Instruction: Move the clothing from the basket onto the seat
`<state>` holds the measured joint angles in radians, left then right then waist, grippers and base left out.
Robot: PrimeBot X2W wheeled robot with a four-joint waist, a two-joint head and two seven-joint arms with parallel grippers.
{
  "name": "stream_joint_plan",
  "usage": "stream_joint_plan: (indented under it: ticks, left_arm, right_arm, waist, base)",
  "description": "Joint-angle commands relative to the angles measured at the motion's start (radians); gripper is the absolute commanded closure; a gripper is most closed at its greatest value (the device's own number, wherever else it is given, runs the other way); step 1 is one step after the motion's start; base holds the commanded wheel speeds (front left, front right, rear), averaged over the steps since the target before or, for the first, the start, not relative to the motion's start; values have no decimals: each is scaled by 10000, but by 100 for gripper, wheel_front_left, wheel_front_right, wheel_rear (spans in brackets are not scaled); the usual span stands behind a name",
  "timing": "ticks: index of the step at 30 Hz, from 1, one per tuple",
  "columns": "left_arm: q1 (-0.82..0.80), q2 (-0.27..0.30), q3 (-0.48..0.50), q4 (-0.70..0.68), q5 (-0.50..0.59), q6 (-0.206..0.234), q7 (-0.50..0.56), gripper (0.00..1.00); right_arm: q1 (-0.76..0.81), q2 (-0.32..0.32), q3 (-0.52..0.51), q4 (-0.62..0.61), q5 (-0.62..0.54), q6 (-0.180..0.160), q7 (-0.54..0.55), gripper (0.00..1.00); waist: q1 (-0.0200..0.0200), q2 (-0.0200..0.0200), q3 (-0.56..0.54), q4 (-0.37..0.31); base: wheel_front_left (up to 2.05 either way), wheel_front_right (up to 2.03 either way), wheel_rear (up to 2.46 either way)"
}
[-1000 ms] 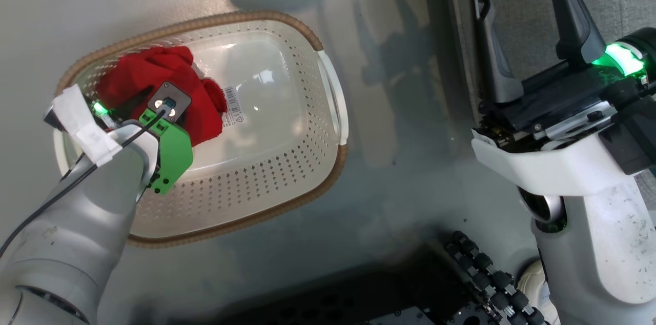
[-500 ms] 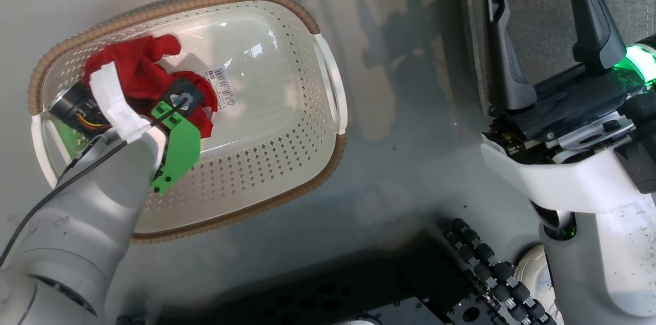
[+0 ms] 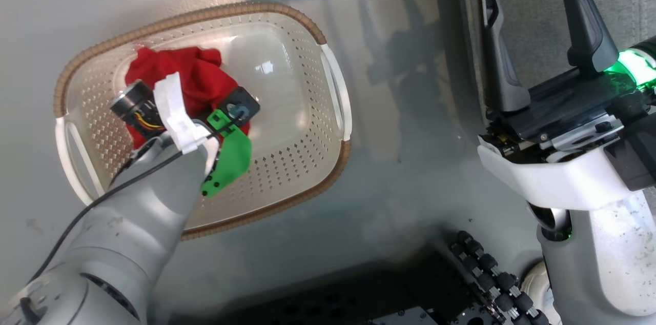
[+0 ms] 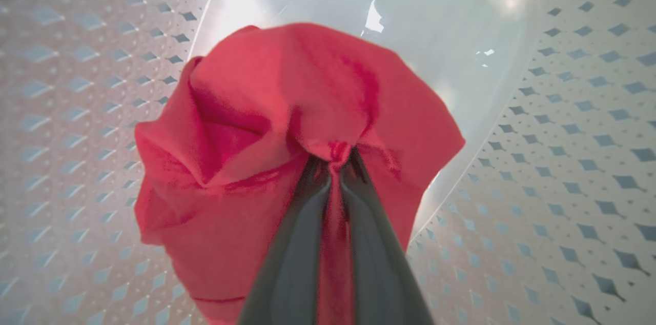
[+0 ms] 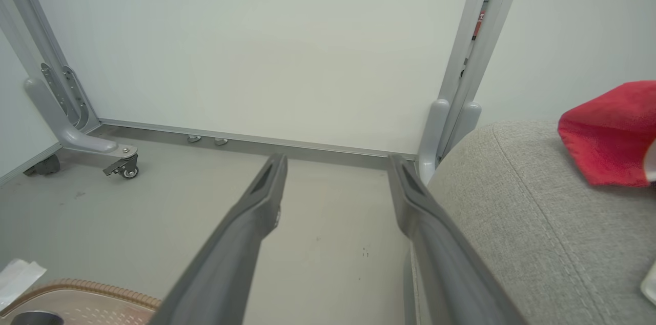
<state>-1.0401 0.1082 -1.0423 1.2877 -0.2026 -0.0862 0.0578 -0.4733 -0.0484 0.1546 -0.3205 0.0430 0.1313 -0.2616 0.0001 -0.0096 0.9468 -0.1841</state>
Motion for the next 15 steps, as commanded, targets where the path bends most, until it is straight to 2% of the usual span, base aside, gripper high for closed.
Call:
stream_joint_plan:
  ticks: [1, 7, 15]
  left_arm:
    - [134, -99, -23, -16, -124, 62, -139, 100]
    - [299, -416, -105, -197, -263, -92, -777, 100]
    - [772, -482, -43, -445, -853, -403, -2353, 100]
  right_arm:
    - [159, -15, -40, 84, 63, -11, -26, 0]
    - [386, -15, -73, 539, 90, -11, -26, 0]
    - [849, -18, -171, 1248, 54, -11, -26, 0]
  waist:
    - [-1, 96, -447, 93]
    - [-1, 96, -1467, 318]
    - [-1, 96, -3174, 807]
  base:
    - [0, 0, 0]
    - [0, 0, 0]
    - [0, 0, 0]
